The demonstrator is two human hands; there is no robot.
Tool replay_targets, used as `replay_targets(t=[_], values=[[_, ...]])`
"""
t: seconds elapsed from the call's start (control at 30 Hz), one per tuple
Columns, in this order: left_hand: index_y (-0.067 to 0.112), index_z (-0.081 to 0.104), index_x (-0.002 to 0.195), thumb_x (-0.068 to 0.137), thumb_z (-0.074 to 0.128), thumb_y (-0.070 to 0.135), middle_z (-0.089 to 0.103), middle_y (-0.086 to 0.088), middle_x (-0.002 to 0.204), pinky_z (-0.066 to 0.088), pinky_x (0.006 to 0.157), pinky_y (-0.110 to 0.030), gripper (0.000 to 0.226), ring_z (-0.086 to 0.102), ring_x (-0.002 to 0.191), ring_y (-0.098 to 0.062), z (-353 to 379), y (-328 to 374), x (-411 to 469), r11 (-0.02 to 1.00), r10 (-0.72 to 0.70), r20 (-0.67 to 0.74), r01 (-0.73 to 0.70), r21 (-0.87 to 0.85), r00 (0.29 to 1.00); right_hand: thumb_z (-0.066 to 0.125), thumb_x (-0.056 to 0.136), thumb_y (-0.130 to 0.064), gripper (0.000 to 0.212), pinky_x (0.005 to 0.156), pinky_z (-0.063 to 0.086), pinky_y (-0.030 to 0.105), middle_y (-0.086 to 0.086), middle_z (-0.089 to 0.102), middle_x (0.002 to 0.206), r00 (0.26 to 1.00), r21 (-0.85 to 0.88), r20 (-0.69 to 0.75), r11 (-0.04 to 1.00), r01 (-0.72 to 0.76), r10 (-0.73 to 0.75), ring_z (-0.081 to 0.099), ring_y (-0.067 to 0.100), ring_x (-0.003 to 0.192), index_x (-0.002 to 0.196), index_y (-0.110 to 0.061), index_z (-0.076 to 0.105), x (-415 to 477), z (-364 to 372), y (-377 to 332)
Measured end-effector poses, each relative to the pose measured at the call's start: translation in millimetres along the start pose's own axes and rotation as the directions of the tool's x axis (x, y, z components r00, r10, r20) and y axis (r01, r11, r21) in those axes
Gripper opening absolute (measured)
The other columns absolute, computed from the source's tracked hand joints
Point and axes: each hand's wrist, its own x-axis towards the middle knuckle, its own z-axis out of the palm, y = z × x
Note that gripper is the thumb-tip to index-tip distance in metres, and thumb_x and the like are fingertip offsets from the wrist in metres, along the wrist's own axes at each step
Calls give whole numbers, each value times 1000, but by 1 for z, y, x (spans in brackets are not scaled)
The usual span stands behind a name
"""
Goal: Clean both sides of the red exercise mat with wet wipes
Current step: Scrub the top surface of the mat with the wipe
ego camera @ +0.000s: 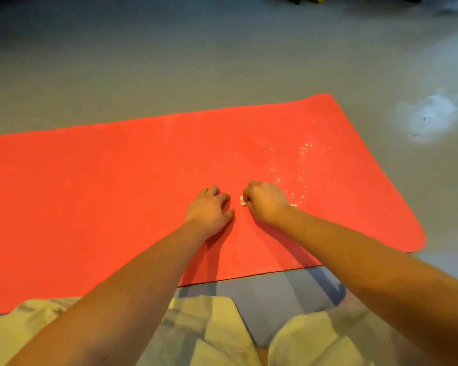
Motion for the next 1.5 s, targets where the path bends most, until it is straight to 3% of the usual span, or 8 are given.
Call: replay_targets(t=[0.27, 0.43, 0.57, 0.7, 0.87, 1.17, 1.33, 1.5], values=[[28, 60, 143, 100, 60, 42, 49, -4, 146, 43, 109, -38, 45, 45, 137, -28, -3, 12, -29, 1000, 1, 55, -1, -6, 999, 56, 85, -18, 12, 61, 45, 38, 1, 59, 94, 923, 60, 191, 943, 328, -333, 60, 30, 82, 90, -21, 66, -127, 8, -12], [25, 65, 131, 98, 57, 38, 57, -4, 127, 50, 98, -39, 36, 57, 123, -31, -9, 26, -45, 999, 18, 69, -20, 26, 997, 57, 90, -23, 13, 61, 41, 34, 0, 59, 98, 973, 98, 120, 977, 188, -200, 62, 28, 85, 94, -21, 69, -111, 3, -12], [26, 58, 126, 75, 75, 62, 52, 0, 119, 51, 94, -40, 66, 55, 116, -26, -2, 36, -69, 997, 42, 170, -52, 56, 985, 59, 91, -23, 11, 63, 32, 31, 2, 60, 101, 997, 96, 41, 993, 68, -72, 63, 30, 89, 95, -19, 68, -93, -1, -16], [27, 54, 133, 69, 77, 73, 48, 0, 130, 49, 97, -41, 83, 50, 123, -26, 7, 33, -85, 991, 107, 224, -121, 51, 969, 59, 88, -20, 9, 61, 33, 32, 2, 60, 101, 972, -7, 163, 985, 171, -168, 62, 30, 88, 93, -20, 67, -113, 1, -21], [26, 48, 144, 81, 74, 67, 44, -5, 140, 49, 101, -44, 80, 44, 131, -29, 7, 38, -98, 979, 147, 244, -176, 101, 958, 60, 82, -13, 16, 66, 39, 30, -4, 62, 100, 949, 73, 251, 981, 178, -191, 59, 23, 91, 90, -24, 69, -132, 2, -17], [13, 51, 134, 83, 77, 34, 51, -13, 129, 46, 78, -41, 62, 55, 118, -36, -11, 84, -109, 906, 174, 306, -274, 323, 936, 61, 82, -11, 17, 65, 41, 29, 3, 65, 104, 987, 38, 161, 999, -21, 14, 63, 28, 92, 93, -23, 68, -126, -3, -6], [14, 45, 128, 78, 75, 24, 50, -13, 124, 40, 70, -39, 60, 58, 108, -35, -5, 98, -117, 911, 153, 267, -241, 336, 952, 68, 82, -25, 32, 78, 48, 34, 2, 57, 112, 982, 109, 189, 993, -48, 27, 59, 26, 100, 114, -27, 62, -144, 4, 7], [19, 46, 132, 84, 72, 17, 44, -11, 130, 42, 70, -41, 55, 50, 118, -33, -4, 93, -122, 900, 155, 197, -220, 375, 968, 78, 77, -33, 37, 70, 46, 32, 0, 57, 105, 986, 86, 164, 996, -7, -7, 59, 23, 93, 108, -23, 62, -149, -7, 8]])
